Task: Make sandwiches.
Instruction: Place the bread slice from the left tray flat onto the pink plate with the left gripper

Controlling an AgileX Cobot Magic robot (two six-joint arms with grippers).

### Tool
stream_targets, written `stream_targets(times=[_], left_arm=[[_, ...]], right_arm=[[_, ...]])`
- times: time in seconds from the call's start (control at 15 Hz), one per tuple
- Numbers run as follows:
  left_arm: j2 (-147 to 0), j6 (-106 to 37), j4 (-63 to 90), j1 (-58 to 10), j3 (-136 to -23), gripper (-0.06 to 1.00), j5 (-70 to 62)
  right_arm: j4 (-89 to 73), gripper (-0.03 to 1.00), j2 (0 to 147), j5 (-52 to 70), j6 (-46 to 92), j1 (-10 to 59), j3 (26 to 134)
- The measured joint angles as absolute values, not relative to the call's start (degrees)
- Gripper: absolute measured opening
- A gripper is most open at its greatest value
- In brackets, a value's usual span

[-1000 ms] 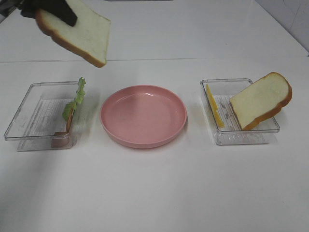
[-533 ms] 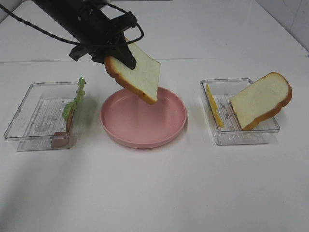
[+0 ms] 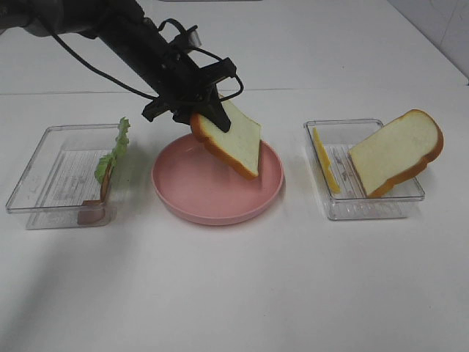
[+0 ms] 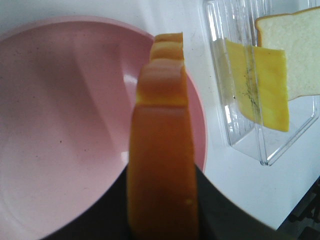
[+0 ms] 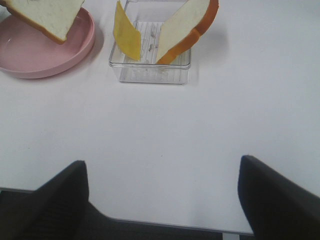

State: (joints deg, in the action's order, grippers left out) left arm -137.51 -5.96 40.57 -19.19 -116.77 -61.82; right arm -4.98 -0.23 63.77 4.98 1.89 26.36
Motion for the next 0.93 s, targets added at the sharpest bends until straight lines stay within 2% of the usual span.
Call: stream_targets(times=[0.93], left_arm=[[-141.58, -4.3, 42.28, -19.6, -117.74, 0.19, -62.11]], right_arm=[[-5.21, 0.8, -0.23, 63.77, 4.98, 1.89, 26.36]])
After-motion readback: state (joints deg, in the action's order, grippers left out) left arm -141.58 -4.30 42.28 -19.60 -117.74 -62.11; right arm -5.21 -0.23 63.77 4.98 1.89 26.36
